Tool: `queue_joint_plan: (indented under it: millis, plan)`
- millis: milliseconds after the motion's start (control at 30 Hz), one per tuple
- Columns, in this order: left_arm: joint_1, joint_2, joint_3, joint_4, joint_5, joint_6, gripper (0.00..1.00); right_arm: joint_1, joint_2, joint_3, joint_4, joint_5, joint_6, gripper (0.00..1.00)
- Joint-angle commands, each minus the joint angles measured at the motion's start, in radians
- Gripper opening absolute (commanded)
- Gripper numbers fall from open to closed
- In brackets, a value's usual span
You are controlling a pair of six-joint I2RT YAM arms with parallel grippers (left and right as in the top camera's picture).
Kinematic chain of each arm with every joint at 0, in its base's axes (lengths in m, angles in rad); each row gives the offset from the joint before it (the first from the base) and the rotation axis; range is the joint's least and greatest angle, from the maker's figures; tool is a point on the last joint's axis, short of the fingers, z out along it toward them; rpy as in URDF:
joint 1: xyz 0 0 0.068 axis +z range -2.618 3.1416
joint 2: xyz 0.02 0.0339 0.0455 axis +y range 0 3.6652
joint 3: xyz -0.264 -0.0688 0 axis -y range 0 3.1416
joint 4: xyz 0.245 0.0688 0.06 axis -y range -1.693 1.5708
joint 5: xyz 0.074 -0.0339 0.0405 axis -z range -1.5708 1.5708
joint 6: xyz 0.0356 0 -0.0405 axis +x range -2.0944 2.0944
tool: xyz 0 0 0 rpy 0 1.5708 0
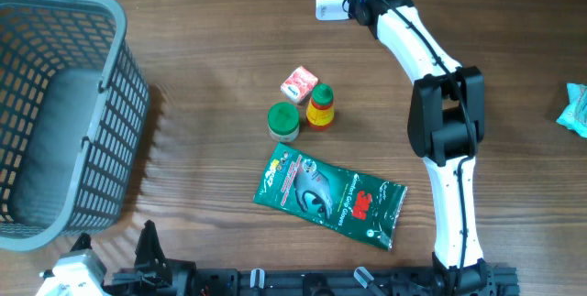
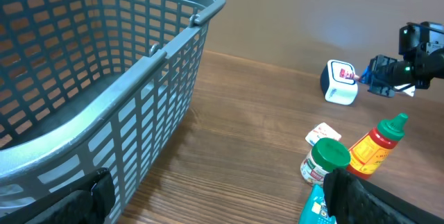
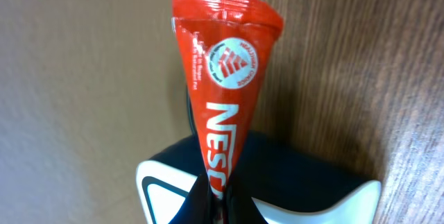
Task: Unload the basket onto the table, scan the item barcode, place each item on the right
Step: 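Carry the Nescafe stick to the scanner with the right gripper, then move the stick right and release it at the table's right edge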
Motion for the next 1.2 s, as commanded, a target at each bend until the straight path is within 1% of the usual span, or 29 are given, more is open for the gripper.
queue_joint_plan:
  millis: [0,33,133,233,367,433,533,567,600,667,733,767,800,867,900,967,1033,1167]
  plan:
    - [0.006,-0.003,0.003,0.001,-0.013,0.012,1.0,-0.012,-0.002,0.103,-0.145,-0.019,-0.101,0.05]
    - [0.006,-0.003,0.003,0.001,-0.013,0.012,1.0,-0.026,-0.026,0.163,-0.258,-0.012,-0.123,0.05]
    - [0.006,-0.003,0.003,0.001,-0.013,0.012,1.0,-0.088,-0.1,0.251,-0.493,0.05,-0.17,0.05]
    - [0.006,-0.003,0.003,0.001,-0.013,0.012,1.0,-0.187,-0.162,0.253,-0.706,0.18,-0.169,0.05]
    - [0.006,-0.003,0.003,0.001,-0.013,0.012,1.0,-0.365,-0.158,0.235,-0.936,0.292,-0.169,0.05]
    - [0.006,-0.003,0.003,0.001,-0.013,0.012,1.0,-0.469,-0.145,0.21,-0.993,0.333,-0.193,0.05]
    - [0.006,-0.003,0.003,0.001,-0.013,0.012,1.0,-0.577,-0.124,0.164,-0.966,0.349,-0.315,0.05]
    - [0.006,-0.003,0.003,0.001,-0.013,0.012,1.0,-0.61,-0.116,0.15,-0.951,0.348,-0.361,0.06]
    - [0.006,-0.003,0.003,0.001,-0.013,0.012,1.0,-0.639,-0.105,0.133,-0.928,0.347,-0.412,0.12]
    - [0.006,-0.003,0.003,0.001,-0.013,0.012,1.0,-0.705,-0.092,0.08,-0.861,0.323,-0.558,0.24]
    - [0.006,-0.003,0.003,0.001,-0.013,0.012,1.0,-0.763,-0.08,0.041,-0.797,0.255,-0.726,0.37]
    - [0.006,-0.003,0.003,0.001,-0.013,0.012,1.0,-0.782,-0.08,0.034,-0.782,0.222,-0.772,0.48]
    - [0.006,-0.003,0.003,0.001,-0.013,0.012,1.0,-0.802,-0.08,0.033,-0.777,0.174,-0.805,0.56]
    - [0.006,-0.003,0.003,0.001,-0.013,0.012,1.0,-0.842,-0.101,0.04,-0.779,0.026,-0.885,0.87]
    - [0.006,-0.003,0.003,0.001,-0.013,0.012,1.0,-0.854,-0.116,0.045,-0.783,-0.037,-0.913,0.93]
    - [0.006,-0.003,0.003,0.001,-0.013,0.012,1.0,-0.866,-0.157,0.056,-0.807,-0.128,-0.934,0.95]
    - [0.006,-0.003,0.003,0.001,-0.013,0.012,1.0,-0.859,-0.249,0.06,-0.856,-0.225,-0.974,0.95]
    - [0.006,-0.003,0.003,0.001,-0.013,0.012,1.0,-0.811,-0.422,0.06,-1.013,-0.357,-0.972,0.96]
